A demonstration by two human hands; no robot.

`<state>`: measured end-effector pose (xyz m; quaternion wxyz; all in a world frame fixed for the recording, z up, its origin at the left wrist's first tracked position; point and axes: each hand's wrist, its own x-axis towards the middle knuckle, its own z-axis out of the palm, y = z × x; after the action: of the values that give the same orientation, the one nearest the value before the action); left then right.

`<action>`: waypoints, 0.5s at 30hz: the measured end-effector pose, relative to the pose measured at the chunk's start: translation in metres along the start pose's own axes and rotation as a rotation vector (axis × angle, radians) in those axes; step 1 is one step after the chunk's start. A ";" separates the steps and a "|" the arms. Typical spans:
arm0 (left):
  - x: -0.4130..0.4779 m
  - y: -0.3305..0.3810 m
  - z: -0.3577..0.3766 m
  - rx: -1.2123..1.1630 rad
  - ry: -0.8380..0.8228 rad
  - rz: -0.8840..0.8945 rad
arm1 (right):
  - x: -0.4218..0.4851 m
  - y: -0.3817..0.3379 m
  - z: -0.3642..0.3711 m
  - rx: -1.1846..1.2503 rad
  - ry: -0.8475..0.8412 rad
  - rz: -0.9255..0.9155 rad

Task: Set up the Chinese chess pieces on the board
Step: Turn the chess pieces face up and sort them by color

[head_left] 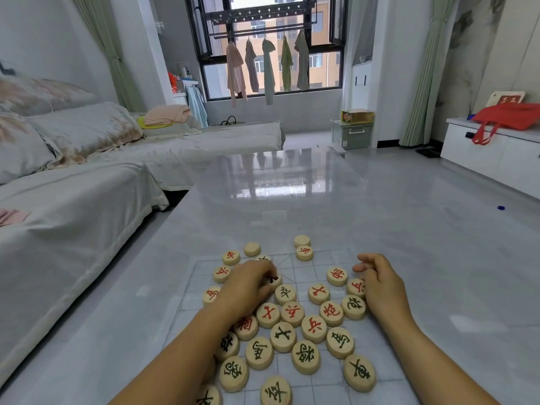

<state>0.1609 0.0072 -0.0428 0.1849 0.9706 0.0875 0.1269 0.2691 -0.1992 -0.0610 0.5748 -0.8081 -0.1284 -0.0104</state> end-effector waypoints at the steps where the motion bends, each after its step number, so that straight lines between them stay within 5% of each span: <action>1: -0.002 -0.002 0.000 -0.003 0.013 0.016 | -0.001 0.000 0.000 -0.007 -0.001 -0.004; 6: -0.007 -0.003 0.001 -0.078 -0.029 0.068 | 0.000 -0.001 0.001 -0.026 -0.010 -0.002; 11: 0.008 -0.010 -0.006 -0.201 0.200 -0.068 | 0.001 0.001 0.002 -0.036 -0.022 0.000; 15: 0.028 -0.024 0.000 0.128 -0.138 -0.046 | 0.002 0.001 0.002 -0.046 -0.025 -0.010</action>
<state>0.1849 0.0353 -0.0454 0.1309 0.9846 0.1047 0.0496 0.2707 -0.1969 -0.0624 0.5542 -0.8206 -0.1391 -0.0062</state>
